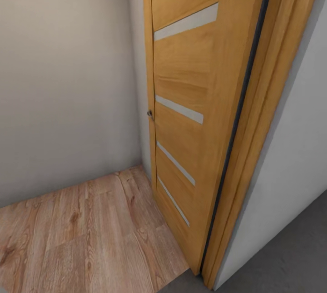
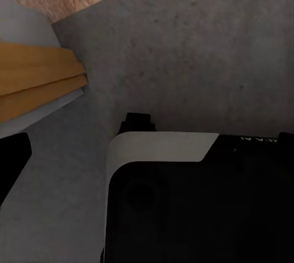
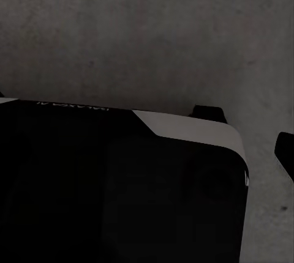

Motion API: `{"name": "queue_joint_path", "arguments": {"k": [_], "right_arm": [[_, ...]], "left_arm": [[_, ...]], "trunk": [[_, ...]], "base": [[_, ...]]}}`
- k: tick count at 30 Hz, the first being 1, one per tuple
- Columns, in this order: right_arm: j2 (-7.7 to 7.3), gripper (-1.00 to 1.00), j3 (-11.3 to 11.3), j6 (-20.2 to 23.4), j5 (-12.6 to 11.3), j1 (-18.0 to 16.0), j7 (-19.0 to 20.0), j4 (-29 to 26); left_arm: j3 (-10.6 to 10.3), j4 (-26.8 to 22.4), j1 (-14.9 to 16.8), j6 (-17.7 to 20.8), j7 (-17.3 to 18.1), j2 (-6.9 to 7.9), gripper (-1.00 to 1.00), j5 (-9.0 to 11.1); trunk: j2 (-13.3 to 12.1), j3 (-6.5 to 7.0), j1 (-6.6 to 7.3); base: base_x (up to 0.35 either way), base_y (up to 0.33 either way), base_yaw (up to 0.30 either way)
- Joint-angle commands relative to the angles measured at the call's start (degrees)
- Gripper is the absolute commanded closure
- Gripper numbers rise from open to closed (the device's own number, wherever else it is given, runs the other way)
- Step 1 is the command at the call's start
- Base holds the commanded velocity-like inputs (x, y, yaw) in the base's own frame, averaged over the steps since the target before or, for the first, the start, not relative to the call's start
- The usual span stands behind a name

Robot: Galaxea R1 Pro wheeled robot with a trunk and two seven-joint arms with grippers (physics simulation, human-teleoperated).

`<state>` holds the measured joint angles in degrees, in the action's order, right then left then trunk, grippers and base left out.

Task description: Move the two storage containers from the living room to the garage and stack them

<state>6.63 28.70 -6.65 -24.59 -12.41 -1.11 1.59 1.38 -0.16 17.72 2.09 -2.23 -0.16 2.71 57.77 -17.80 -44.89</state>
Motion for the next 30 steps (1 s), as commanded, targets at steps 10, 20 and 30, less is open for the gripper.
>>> {"name": "queue_joint_path", "arguments": {"k": [10, 20, 30], "right_arm": [[0.05, -1.00, 0.48, -0.29, -0.46, -0.07, -0.11, 0.17], [0.05, -1.00, 0.48, -0.29, -0.46, -0.07, -0.06, 0.17], [0.05, -1.00, 0.48, -0.22, -0.46, -0.07, -0.10, 0.17]], "left_arm": [[0.11, -0.06, 0.04, 0.17, -0.14, -0.01, -1.00, 0.33], [0.11, -0.03, 0.04, 0.18, -0.14, -0.01, -1.00, 0.40], [0.11, -0.02, 0.04, 0.18, -0.14, 0.00, -1.00, 0.31]], "trunk": [[0.04, -0.07, -0.01], [0.04, -0.07, -0.01], [0.04, -0.07, -0.01]], "base": [[0.007, 0.000, 0.000], [0.000, -0.009, 0.000], [0.000, -0.239, 0.000]]}}
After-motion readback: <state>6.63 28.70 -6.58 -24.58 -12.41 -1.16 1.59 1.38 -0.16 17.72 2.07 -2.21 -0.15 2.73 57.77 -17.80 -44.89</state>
